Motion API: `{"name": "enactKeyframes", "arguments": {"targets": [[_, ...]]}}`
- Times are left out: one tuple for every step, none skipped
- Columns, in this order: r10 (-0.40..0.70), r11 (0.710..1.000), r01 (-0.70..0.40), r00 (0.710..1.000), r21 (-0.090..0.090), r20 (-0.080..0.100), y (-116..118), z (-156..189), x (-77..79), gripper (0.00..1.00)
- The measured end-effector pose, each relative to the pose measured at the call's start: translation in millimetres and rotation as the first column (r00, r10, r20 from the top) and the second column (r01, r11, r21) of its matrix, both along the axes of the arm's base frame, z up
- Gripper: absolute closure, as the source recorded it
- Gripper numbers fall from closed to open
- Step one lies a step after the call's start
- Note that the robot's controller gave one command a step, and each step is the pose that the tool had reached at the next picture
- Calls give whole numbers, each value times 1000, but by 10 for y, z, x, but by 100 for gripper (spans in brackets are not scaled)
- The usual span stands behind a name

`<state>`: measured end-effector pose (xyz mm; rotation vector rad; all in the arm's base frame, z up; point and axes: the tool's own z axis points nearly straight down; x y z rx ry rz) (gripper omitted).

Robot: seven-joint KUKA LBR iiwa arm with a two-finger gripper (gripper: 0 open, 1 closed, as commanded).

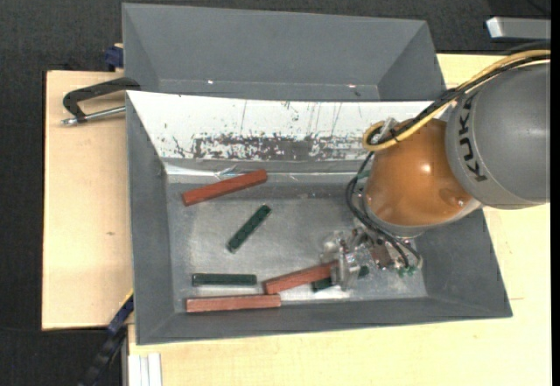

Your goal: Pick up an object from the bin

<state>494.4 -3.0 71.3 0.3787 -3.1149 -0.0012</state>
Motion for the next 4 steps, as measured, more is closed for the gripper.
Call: {"name": "enactKeyframes", "arguments": {"targets": [[2, 1000, -2, 1000, 0, 1, -3, -1, 4, 100], [-5, 1000, 5, 1000, -2, 7, 155, 3, 107, 100], [28, 1000, -28, 1000, 2, 2, 123, 475, 109, 100], [43, 999, -43, 999, 0, 18, 151, 639, 129, 100]]}}
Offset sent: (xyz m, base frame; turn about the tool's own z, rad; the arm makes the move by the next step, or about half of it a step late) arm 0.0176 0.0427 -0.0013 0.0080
